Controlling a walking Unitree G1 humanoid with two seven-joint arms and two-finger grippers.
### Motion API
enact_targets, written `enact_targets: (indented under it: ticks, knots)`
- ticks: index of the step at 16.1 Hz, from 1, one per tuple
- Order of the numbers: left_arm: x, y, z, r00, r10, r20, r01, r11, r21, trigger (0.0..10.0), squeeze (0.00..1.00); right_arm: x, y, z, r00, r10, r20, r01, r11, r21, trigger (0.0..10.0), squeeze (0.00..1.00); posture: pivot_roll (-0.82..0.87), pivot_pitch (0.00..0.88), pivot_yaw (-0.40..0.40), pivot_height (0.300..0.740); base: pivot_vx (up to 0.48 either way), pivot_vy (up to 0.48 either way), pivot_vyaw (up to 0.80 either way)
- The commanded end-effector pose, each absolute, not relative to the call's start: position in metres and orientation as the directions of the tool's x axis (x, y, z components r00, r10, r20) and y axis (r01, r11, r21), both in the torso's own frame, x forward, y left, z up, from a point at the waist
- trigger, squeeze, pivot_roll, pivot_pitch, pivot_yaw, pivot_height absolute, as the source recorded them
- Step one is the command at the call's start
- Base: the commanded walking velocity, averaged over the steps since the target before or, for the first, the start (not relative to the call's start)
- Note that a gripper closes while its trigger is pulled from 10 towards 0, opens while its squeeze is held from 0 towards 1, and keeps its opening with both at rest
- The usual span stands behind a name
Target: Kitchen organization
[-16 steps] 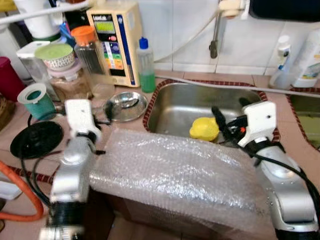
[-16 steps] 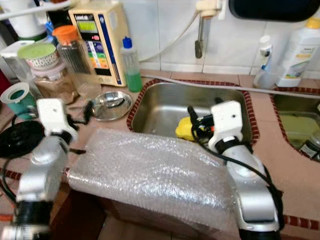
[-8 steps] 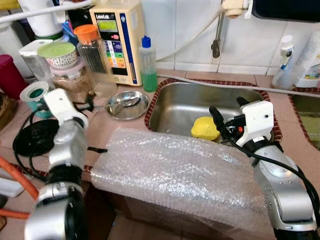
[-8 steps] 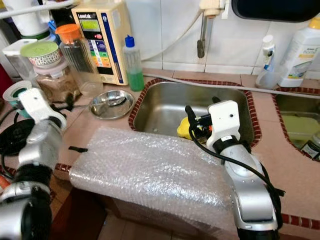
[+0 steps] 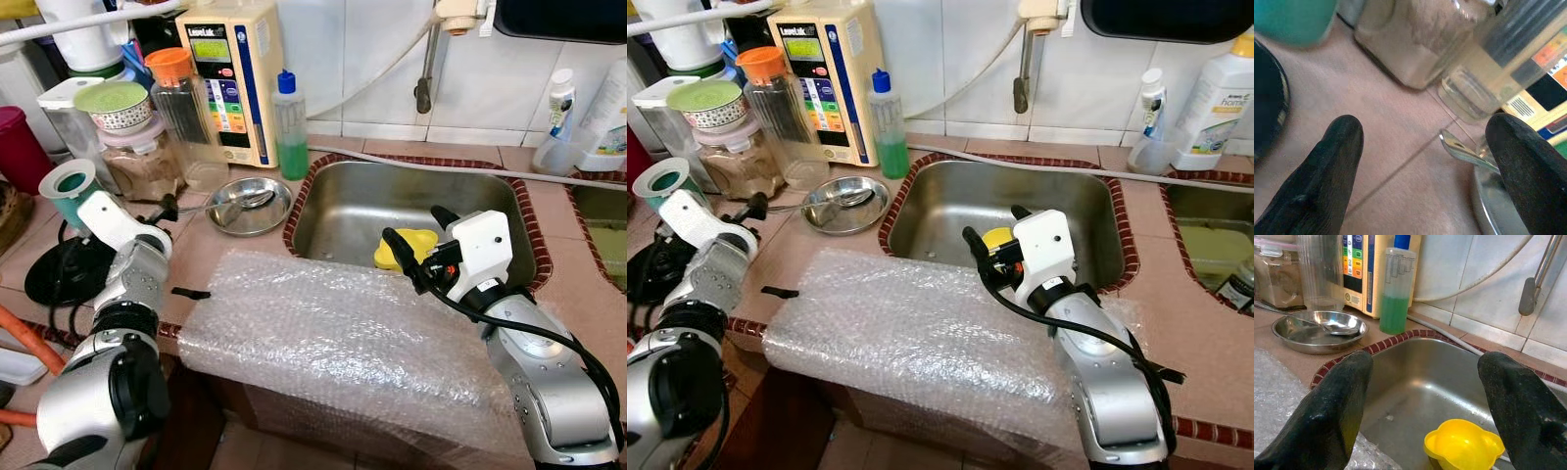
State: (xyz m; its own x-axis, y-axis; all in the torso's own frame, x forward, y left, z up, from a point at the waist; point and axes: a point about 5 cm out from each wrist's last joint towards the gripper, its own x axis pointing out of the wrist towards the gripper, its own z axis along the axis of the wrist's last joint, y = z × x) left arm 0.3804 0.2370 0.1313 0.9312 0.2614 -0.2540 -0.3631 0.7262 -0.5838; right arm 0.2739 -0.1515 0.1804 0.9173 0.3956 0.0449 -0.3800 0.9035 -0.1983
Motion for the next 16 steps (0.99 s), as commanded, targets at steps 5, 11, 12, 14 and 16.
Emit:
enact_targets:
  ticks: [5, 11, 12, 14, 16]
  knots:
    - [0.387, 0.226, 0.136, 0.943, 0.209, -0.260, -0.331, 0.693, -0.640, 10.0, 0.00, 0.257, -0.137, 0.174, 0.821, 0.569, -0.047, -0.569, 0.809, -0.150, 10.0, 0.00, -0.10, 0.000, 0.122, 0.740, 0.000, 0.000, 0.00]
    - [0.391, 0.219, 0.138, 0.956, 0.136, -0.259, -0.286, 0.616, -0.734, 1.9, 0.00, 0.247, -0.132, 0.168, 0.769, 0.629, -0.115, -0.639, 0.758, -0.129, 10.0, 0.00, -0.11, 0.000, 0.124, 0.740, 0.000, 0.000, 0.00]
    - [0.392, 0.217, 0.139, 0.961, 0.120, -0.249, -0.269, 0.613, -0.743, 0.0, 0.00, 0.244, -0.132, 0.166, 0.753, 0.644, -0.135, -0.657, 0.742, -0.129, 10.0, 0.00, -0.11, 0.000, 0.124, 0.740, 0.000, 0.000, 0.00]
    - [0.392, 0.215, 0.140, 0.962, 0.108, -0.250, -0.262, 0.621, -0.739, 0.0, 0.00, 0.243, -0.132, 0.164, 0.751, 0.644, -0.147, -0.660, 0.740, -0.132, 10.0, 0.00, -0.11, 0.000, 0.124, 0.740, 0.000, 0.000, 0.00]
    - [0.393, 0.214, 0.140, 0.964, 0.098, -0.248, -0.253, 0.630, -0.735, 0.0, 0.00, 0.242, -0.133, 0.162, 0.756, 0.635, -0.160, -0.654, 0.744, -0.139, 10.0, 0.00, -0.12, 0.000, 0.129, 0.740, 0.000, 0.000, 0.00]
